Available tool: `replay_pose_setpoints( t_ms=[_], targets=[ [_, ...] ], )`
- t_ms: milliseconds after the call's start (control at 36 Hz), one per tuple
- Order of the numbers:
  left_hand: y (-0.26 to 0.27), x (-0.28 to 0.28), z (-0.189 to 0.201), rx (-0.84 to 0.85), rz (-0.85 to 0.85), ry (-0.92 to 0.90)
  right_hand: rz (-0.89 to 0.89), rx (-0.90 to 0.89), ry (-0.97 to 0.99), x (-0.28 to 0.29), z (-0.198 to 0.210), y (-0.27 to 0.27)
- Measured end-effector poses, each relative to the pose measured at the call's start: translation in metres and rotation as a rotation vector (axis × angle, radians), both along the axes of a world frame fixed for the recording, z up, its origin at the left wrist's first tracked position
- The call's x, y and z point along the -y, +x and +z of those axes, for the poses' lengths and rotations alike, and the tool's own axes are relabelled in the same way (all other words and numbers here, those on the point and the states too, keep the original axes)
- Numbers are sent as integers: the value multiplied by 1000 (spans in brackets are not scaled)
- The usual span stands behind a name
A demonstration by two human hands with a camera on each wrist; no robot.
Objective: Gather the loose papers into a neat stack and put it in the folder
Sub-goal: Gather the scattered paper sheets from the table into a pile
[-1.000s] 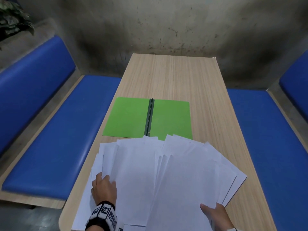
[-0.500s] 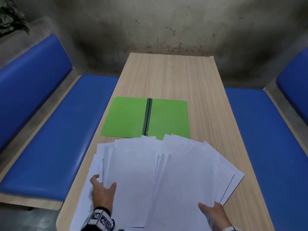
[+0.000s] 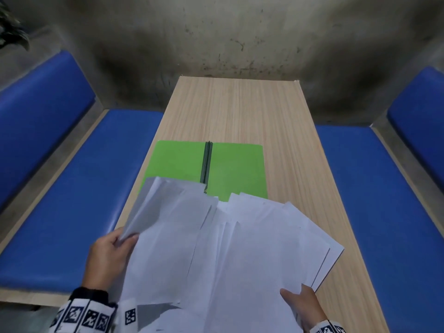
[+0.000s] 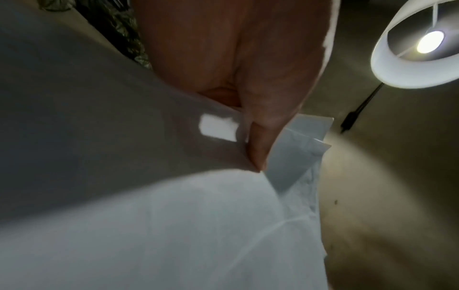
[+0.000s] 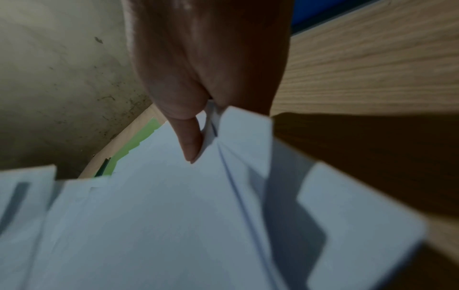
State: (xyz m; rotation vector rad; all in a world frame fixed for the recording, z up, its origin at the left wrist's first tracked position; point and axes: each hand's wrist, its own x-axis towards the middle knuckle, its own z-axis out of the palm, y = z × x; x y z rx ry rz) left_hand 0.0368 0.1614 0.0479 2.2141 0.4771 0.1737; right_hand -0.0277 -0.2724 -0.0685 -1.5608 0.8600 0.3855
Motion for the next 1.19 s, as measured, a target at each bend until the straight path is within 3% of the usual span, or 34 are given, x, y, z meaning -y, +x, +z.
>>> replay_pose_setpoints(
  t_ms=[222, 361, 472, 583, 667, 833, 972, 1194],
  targets=[
    [15, 14, 59, 112, 4, -216, 19, 12, 2, 1, 4, 1],
    [19, 32, 70, 99, 38, -384, -16, 4, 63, 1, 5, 3],
    [18, 61, 53, 7, 52, -574, -31, 1, 79, 5, -1, 3],
    [13, 79, -1, -150, 63, -698, -44, -29, 120, 9, 1, 6],
    [4, 96, -37, -261, 79, -687, -9, -131, 185, 13, 2, 9],
    [-21, 134, -80, -424, 54, -728, 10, -64, 131, 3, -3, 9],
    [-33, 151, -90, -482, 15, -725, 25, -9, 13, -3, -3, 6],
    [-25, 119, -80, -396, 5, -445, 1, 35, 20, 9, -3, 3]
  ],
)
